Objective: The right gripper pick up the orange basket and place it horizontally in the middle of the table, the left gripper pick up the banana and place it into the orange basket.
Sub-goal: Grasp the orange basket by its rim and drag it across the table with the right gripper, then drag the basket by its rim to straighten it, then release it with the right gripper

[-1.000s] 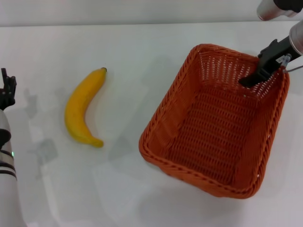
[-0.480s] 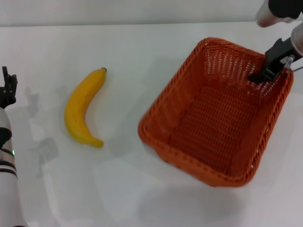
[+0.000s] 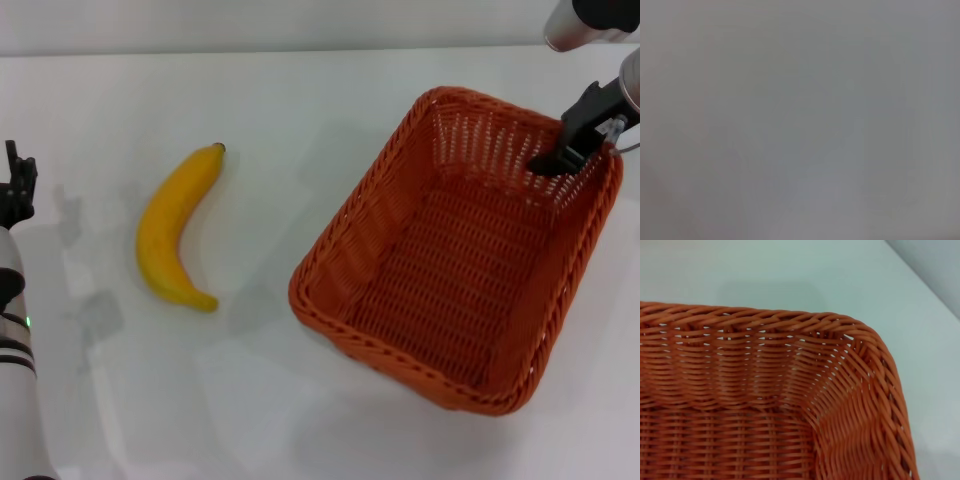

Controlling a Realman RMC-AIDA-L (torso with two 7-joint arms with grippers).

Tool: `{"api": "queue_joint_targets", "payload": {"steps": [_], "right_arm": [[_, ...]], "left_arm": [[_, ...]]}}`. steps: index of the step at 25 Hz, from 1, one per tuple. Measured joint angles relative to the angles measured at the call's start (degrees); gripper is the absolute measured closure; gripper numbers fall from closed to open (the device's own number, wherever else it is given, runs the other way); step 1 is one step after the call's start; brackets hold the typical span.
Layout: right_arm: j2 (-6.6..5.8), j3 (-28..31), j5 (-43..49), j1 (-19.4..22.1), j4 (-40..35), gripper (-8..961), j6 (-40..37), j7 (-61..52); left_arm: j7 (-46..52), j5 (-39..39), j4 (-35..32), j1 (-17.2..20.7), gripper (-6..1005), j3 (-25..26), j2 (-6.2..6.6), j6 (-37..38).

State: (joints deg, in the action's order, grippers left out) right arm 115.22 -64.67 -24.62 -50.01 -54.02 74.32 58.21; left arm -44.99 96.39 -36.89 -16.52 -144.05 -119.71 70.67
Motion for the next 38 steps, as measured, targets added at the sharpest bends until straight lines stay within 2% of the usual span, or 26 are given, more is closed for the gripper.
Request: {"api": "queue_joint_targets", "payload": {"steps": [8,12,24,32,35,38], "right_arm": [[0.06,-0.6,-0.5,1.3,-4.9,619,2.9,-1.2],[0.11,-3.3,-1.2,2.5,-8.2,629,4.5,-1.2],[-0.15,-3.4,-2.4,3.5,-10.3,660,5.1,-1.5],[-0.69,-1.1,-2.2,2.0,-9.8,666,8.8,-4.8],[-0.87,1.7,-2.1,1.5,-9.4,689,10.4,-5.7],[-1.34,7.4,-2.1,0.3,-7.2,702,12.9,-6.0]], "left_arm": [[0.0,-0.1,0.0,0.0,114,0.0,0.1,-0.4],[0.0,-0.1,0.0,0.0,114,0.0,0.1,-0.4],[-0.1,-0.3,0.1,0.0,114,0.0,0.11,-1.2],[0.0,-0.7,0.1,-0.2,114,0.0,0.18,-1.7],[0.0,-0.7,0.1,-0.2,114,0.0,0.18,-1.7],[-0.1,-0.7,0.1,-0.2,114,0.0,0.18,-1.7]]}}
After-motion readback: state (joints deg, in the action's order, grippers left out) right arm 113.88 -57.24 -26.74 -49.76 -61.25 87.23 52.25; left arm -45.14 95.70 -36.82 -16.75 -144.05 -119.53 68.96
